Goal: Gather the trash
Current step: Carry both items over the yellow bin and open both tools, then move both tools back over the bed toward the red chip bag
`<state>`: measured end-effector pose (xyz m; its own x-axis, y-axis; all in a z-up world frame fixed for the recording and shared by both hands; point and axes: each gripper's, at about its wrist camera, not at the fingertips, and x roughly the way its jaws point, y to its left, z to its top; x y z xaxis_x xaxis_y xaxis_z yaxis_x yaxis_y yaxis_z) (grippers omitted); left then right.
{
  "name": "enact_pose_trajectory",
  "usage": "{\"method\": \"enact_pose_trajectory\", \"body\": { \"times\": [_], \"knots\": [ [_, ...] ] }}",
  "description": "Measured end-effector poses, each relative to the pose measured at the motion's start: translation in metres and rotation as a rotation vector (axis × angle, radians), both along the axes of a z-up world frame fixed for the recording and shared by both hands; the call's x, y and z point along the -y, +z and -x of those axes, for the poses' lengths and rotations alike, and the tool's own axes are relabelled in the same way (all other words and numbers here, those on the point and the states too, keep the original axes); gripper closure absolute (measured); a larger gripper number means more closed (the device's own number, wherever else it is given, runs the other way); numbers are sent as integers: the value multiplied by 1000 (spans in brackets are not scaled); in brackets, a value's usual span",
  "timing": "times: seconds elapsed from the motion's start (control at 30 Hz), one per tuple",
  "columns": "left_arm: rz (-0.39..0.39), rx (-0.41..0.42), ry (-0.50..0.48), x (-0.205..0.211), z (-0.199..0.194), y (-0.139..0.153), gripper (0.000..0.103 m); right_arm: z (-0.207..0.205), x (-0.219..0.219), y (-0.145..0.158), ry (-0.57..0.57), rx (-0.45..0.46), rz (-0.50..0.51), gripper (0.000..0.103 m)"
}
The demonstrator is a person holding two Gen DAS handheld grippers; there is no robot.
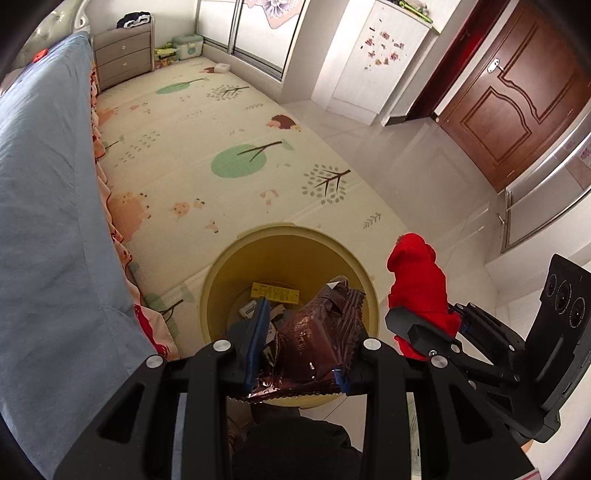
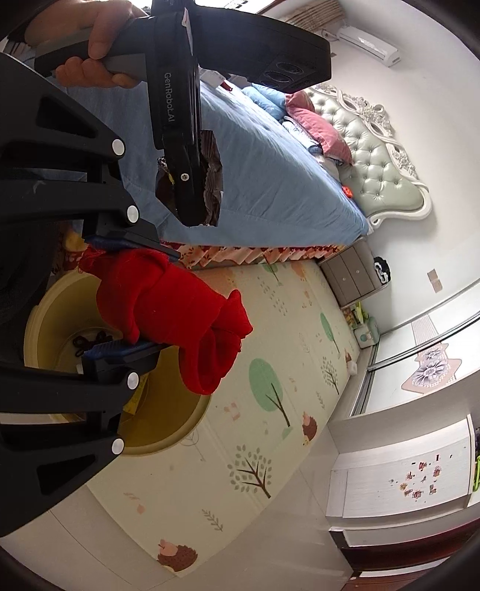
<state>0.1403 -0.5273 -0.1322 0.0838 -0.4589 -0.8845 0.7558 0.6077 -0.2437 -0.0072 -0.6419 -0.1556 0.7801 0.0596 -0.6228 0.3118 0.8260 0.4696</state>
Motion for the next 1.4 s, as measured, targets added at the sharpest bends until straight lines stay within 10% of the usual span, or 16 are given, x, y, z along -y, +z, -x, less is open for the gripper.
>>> {"method": "enact_pose_trajectory", "body": {
  "times": [0.4,0.6,1.4],
  "knots": [
    [-60,-152,-20,22,-20,-56,71,-6,16,-66,-30,-138,-46,64],
    [-117,-173,0,24,-21,-75,24,-9,15,-85,-58,-202,-45,42],
    [-116,-96,24,13,-23,-68,19,9,16,-76,-114,-215,-50,42]
  ]
}}
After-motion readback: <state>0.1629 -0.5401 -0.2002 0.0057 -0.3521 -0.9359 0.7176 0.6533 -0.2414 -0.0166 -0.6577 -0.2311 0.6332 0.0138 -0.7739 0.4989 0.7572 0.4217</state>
